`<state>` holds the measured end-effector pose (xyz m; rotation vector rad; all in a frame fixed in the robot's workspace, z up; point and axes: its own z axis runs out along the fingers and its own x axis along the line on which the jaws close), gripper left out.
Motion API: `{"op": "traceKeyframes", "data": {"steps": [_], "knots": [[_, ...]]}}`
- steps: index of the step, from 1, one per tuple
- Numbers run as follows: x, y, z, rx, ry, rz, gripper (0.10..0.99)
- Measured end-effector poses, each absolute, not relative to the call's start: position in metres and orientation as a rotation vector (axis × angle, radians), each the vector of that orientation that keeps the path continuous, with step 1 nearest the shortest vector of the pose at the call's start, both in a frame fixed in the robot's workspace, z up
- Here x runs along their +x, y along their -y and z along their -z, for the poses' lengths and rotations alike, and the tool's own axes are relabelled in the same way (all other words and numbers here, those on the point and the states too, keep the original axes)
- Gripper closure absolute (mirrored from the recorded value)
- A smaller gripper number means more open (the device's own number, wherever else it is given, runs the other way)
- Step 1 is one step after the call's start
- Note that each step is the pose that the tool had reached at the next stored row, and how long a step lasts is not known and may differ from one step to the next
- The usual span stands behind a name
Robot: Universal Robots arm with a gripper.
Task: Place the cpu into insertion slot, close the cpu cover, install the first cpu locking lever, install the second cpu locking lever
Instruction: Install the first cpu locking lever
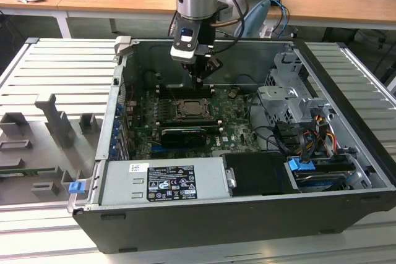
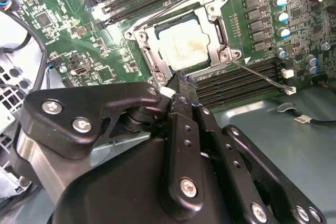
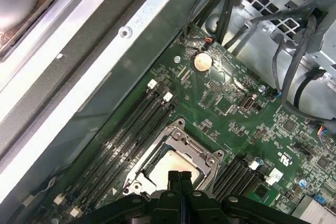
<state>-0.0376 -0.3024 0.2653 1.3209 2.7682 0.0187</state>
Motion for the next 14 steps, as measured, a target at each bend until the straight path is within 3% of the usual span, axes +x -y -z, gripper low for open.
{"op": "traceKeyframes", "data": {"steps": [14], "knots": [[-0.0376, 0.3024, -0.2653, 1.157, -2.842, -0.025, 0.980]]}}
